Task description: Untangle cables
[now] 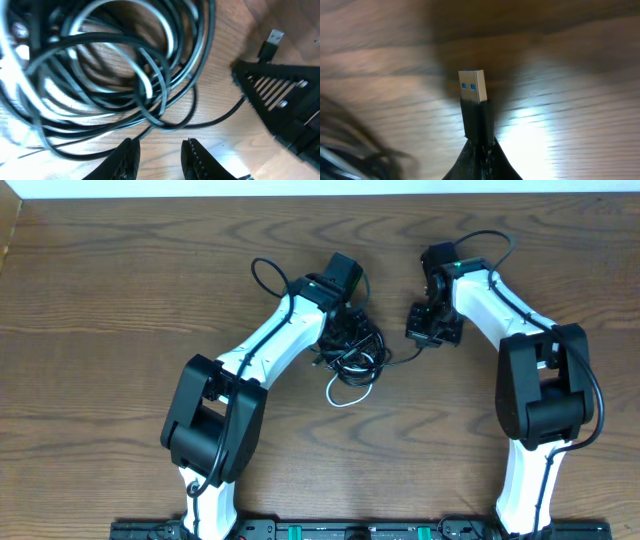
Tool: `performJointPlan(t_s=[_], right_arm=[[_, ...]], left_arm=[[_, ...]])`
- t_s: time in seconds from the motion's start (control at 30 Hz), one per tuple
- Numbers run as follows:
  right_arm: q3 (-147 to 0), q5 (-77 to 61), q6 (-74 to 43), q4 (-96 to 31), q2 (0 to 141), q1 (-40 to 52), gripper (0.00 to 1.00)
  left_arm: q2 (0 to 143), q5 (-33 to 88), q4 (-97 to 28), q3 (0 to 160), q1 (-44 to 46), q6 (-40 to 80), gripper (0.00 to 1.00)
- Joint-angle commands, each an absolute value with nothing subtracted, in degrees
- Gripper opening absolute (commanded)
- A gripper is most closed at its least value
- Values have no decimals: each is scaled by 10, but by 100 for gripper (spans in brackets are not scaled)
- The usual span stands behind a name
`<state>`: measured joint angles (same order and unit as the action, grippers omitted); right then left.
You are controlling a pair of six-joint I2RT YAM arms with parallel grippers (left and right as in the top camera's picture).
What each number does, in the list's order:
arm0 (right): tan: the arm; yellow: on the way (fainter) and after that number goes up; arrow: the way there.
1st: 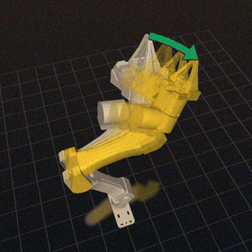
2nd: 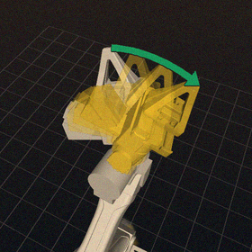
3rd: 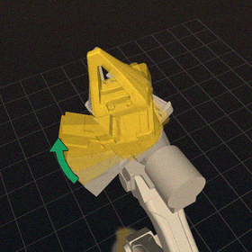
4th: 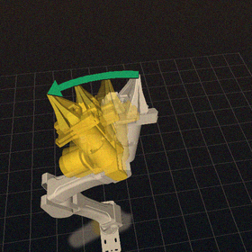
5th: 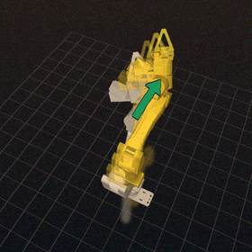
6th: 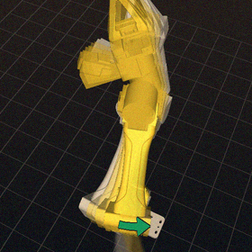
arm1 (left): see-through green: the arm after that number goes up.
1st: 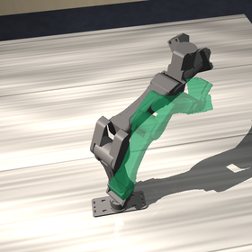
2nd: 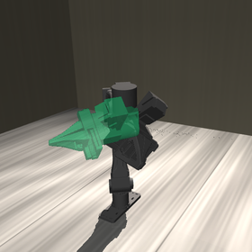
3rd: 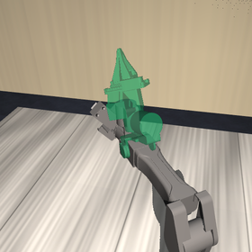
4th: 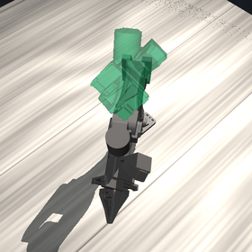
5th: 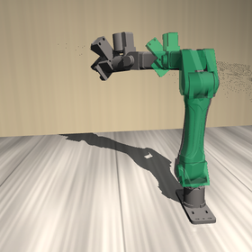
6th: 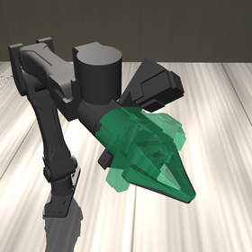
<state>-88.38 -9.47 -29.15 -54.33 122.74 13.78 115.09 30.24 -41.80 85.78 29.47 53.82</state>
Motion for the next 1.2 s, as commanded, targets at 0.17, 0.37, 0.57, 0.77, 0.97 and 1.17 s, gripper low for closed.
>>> performJointPlan(t_s=[0.17,0.37,0.57,0.77,0.97,1.17], right_arm=[[-882,-139,-322,-534,1231,182,1],[-882,-138,-321,-531,1231,189,1],[-882,-136,-321,-531,1231,187,2],[-882,-136,-321,-529,1231,189,1],[-882,-136,-321,-527,1231,189,1],[-882,-136,-321,-527,1231,189,1]], left_arm=[[1163,289,-418,854,293,552,33],[1170,288,-436,854,292,546,32],[1171,216,-478,854,281,526,31],[1173,216,-490,854,276,526,30],[1189,224,-484,854,277,547,30],[1210,275,-479,854,277,548,29]])
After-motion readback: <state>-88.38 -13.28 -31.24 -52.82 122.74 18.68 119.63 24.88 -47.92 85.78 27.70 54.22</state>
